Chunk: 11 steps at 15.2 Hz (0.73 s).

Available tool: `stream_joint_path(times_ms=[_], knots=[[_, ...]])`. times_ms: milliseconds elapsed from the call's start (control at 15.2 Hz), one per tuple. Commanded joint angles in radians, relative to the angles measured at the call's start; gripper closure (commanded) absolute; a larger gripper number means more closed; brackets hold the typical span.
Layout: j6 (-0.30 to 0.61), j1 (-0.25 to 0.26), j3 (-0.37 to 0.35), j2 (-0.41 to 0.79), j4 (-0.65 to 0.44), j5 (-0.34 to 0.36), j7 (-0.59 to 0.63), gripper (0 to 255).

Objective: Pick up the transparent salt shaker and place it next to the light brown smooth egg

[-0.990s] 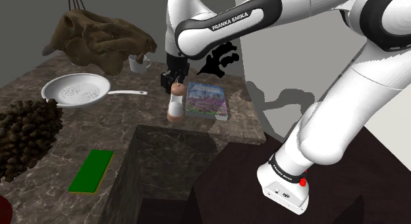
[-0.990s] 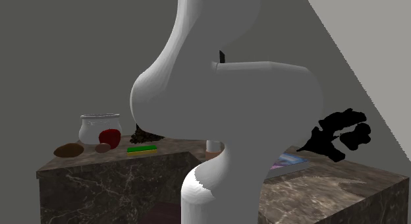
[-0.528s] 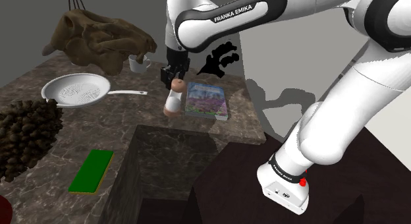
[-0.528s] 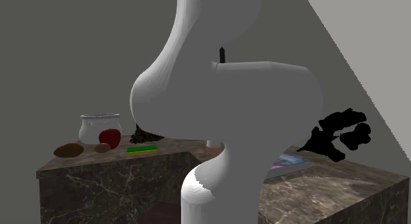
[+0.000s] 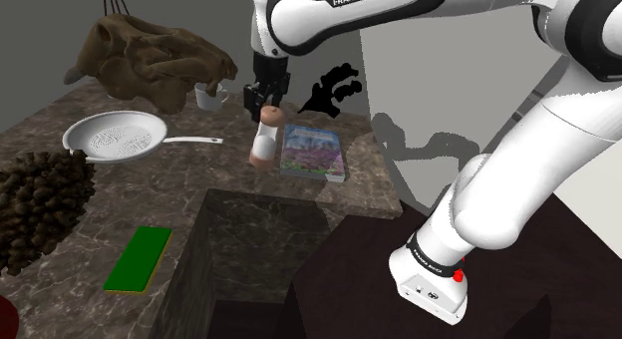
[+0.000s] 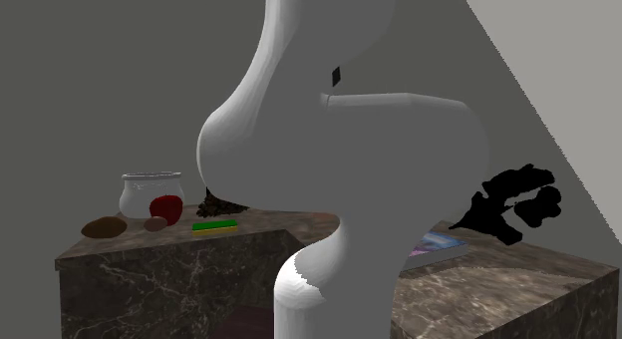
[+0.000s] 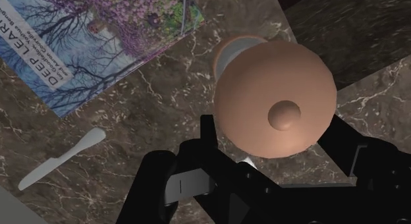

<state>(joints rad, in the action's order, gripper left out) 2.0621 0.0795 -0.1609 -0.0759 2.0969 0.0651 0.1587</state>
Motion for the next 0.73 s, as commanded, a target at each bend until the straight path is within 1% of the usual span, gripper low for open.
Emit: stream_joint_path(times_ms=[0,660], knots=[[-0.027,0.0,0.001,-0.007,-0.019,-0.002,-0.004,255],[-0.159,0.0,0.002,-0.031,-0.128,-0.01,-0.015,255]])
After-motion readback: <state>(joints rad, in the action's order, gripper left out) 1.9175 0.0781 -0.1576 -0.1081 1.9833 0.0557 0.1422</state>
